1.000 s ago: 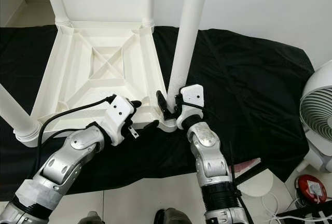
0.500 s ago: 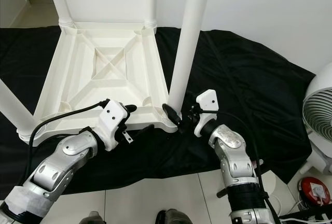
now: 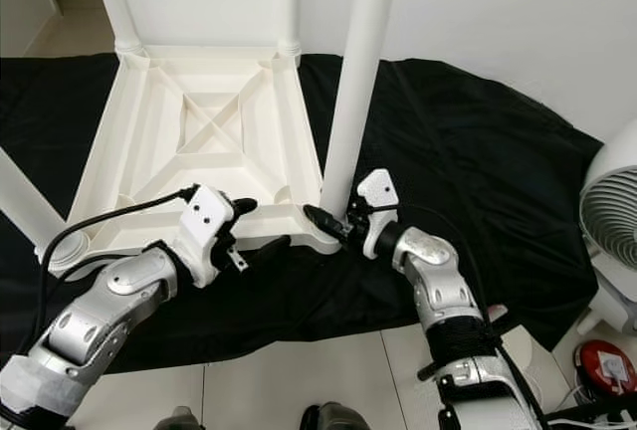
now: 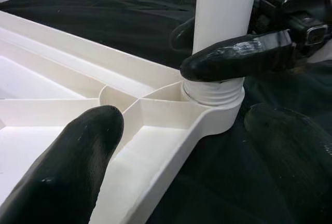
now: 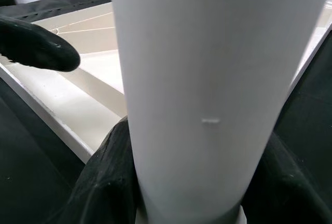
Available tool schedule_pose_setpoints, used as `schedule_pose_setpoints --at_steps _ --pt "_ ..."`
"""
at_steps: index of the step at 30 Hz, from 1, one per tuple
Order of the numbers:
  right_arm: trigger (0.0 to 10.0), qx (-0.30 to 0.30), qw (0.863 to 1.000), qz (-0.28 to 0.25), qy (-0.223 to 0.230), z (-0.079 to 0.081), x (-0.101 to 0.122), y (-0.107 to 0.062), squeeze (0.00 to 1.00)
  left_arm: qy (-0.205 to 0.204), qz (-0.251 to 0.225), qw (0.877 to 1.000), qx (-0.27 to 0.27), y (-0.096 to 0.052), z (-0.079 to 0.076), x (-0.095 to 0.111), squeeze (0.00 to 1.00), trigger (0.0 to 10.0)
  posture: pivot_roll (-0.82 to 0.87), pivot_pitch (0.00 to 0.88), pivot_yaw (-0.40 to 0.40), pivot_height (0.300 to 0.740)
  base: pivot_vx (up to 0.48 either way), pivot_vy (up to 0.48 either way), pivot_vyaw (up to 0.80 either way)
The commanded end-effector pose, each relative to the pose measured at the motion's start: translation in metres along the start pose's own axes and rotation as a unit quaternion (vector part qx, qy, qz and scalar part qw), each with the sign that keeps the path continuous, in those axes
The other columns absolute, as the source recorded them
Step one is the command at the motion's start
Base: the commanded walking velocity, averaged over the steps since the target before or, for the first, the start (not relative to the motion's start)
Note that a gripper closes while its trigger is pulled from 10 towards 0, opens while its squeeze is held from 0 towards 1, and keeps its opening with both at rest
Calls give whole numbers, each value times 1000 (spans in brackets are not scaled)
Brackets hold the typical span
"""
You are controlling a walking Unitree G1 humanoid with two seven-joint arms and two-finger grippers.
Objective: Building children table
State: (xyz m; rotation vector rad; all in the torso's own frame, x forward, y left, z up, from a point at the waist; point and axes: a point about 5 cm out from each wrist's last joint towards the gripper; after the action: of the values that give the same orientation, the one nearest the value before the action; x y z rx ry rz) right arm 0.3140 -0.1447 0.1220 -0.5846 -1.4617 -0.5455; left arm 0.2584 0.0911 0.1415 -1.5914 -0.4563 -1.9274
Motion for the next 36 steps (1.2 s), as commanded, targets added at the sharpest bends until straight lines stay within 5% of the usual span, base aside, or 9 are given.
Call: schedule_pose_setpoints --at_steps 1,5,6,17,19,27,35,36 --pt "0 0 1000 20 3 1 -9 1 0 1 -9 995 -97 -3 -9 3 0 10000 101 0 -47 740 0 0 0" --pt "0 -4 1000 25 5 2 -13 0 0 -1 -9 995 -96 -4 -9 3 0 10000 102 0 -48 740 0 0 0" --pt "10000 -13 1000 21 12 3 -11 2 0 -2 -9 995 -95 -4 -9 4 0 10000 96 0 -49 740 0 0 0" --pt "10000 -147 989 15 20 10 -12 21 0 -4 -8 996 -84 1 -7 3 0 10000 83 0 -51 740 0 0 0" --pt "10000 -215 976 15 22 22 -15 31 0 -6 -9 997 -81 2 -6 4 0 10000 80 0 -51 740 0 0 0" --pt "10000 -324 944 0 60 33 -13 45 0 -5 -13 997 -80 4 -5 6 0 10000 76 0 -48 740 0 0 0" --pt "10000 -308 949 -10 65 35 -9 46 0 -5 -16 997 -77 5 -4 7 0 10000 77 0 -52 740 0 0 0" --pt "10000 -312 948 -14 66 34 -8 45 1000 -6 -16 997 -77 6 -4 6 0 10000 80 0 -57 740 0 0 0"
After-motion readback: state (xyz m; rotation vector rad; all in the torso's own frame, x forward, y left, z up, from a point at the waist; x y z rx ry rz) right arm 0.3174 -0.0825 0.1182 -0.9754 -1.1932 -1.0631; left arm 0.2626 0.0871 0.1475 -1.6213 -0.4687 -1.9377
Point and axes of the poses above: a point about 5 cm out from each wrist's last joint towards the gripper, its own y axis pointing out of the wrist towards the gripper, its own x axis along the axis of the wrist's last joint, z = x × y, and after that the axes turned 7 degrees about y, right-handed
